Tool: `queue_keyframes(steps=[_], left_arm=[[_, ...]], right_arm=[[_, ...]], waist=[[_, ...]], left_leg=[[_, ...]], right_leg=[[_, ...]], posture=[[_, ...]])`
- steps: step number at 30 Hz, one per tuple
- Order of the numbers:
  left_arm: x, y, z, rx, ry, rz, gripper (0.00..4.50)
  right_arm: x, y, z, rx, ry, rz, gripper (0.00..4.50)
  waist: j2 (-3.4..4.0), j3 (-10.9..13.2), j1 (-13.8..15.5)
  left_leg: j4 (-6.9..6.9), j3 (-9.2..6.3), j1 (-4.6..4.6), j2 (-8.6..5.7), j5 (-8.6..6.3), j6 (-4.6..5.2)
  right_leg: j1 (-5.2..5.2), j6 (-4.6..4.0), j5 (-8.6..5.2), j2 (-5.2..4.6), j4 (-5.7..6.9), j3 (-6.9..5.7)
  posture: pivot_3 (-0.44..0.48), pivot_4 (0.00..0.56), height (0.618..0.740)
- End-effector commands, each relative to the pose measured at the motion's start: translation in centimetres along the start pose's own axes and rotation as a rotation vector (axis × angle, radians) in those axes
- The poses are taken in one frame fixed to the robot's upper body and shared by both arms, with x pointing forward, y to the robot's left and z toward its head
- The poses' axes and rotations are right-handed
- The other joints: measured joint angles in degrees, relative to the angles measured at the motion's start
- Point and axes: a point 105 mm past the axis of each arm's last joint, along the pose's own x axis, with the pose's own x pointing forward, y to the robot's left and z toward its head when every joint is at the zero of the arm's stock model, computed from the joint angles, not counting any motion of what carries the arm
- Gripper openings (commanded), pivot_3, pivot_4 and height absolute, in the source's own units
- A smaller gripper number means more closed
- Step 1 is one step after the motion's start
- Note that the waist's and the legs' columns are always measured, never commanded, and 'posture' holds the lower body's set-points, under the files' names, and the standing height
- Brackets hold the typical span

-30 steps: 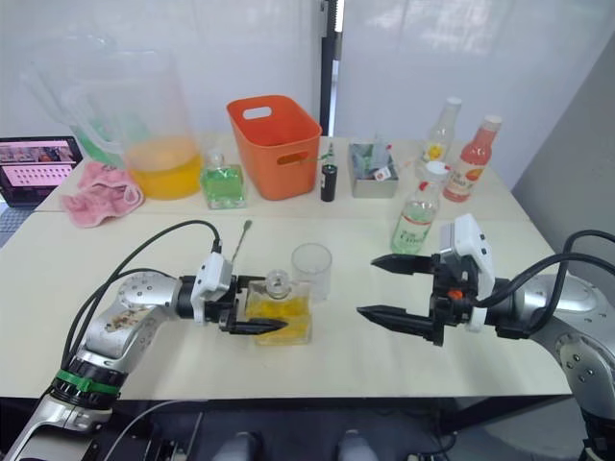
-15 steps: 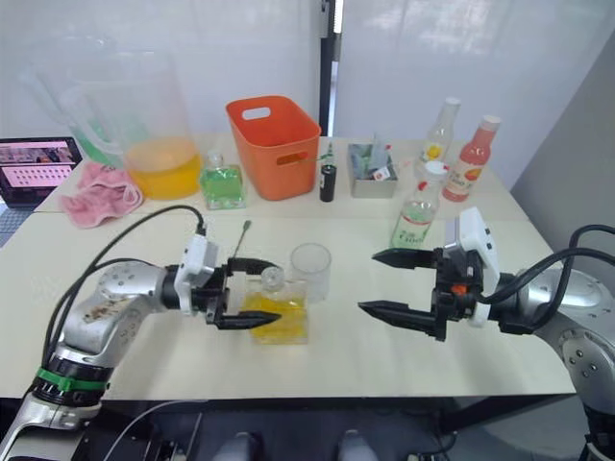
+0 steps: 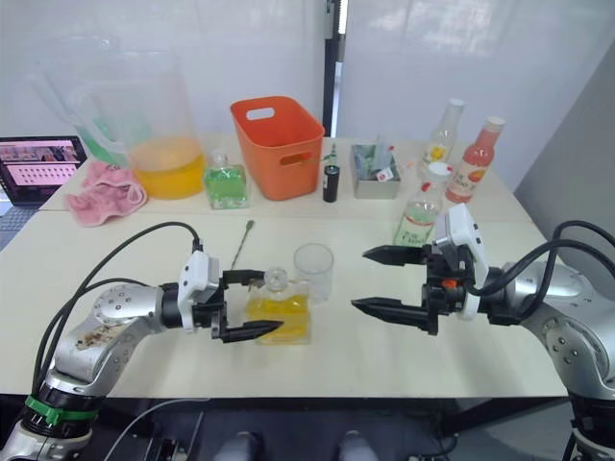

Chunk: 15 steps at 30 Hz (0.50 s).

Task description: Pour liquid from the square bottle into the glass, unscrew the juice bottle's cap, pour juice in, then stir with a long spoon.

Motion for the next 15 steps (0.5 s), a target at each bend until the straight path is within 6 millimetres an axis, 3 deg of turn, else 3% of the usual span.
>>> queue_keyframes(steps=[1, 2, 3, 7, 15], left_arm=[[0.4, -0.1, 0.6, 0.053, -0.009, -0.032, 4.49], [0.4, 0.0, 0.5, 0.05, -0.011, -0.035, 4.49], [0.5, 0.0, 0.5, 0.047, -0.013, -0.037, 3.92], [0.9, 0.1, 0.3, 0.044, -0.015, -0.051, 2.79], [1.3, 0.3, 0.3, 0.052, -0.019, -0.071, 2.79]], right_arm=[[-0.2, 0.1, 1.1, -0.06, -0.01, 0.002, 4.5], [-0.1, 0.1, 1.1, -0.064, -0.011, 0.004, 4.5], [-0.1, 0.2, 1.2, -0.066, -0.012, 0.005, 4.5], [0.5, 0.4, 1.6, -0.083, -0.023, 0.023, 4.5], [4.9, 1.4, 2.8, -0.119, -0.046, 0.131, 4.5]], waist=[[0.0, 0.0, 0.0], [0.0, 0.0, 0.0], [0.0, 0.0, 0.0], [0.01, 0.0, -0.1], [0.02, 0.0, 0.2]], left_leg=[[0.0, 0.0, 0.0, 0.0, 0.0, 0.0], [-0.01, 0.0, 0.0, 0.0, 0.0, 0.0], [-0.02, 0.0, 0.0, 0.0, 0.0, 0.0], [0.0, 0.0, 0.0, 0.0, 0.0, 0.0], [0.03, 0.0, 0.01, 0.0, 0.0, 0.0]], right_leg=[[0.0, 0.0, 0.0, 0.0, 0.0, 0.0], [0.0, 0.0, 0.0, 0.0, 0.0, 0.0], [0.0, 0.02, 0.01, 0.0, 0.0, 0.0], [0.0, 0.05, 0.03, 0.0, 0.01, 0.0], [0.03, 0.03, 0.02, 0.0, 0.01, 0.0]], posture=[[0.0, 0.15, 0.74], [0.0, 0.15, 0.74], [0.0, 0.15, 0.74], [0.0, 0.15, 0.74], [0.0, 0.15, 0.74]])
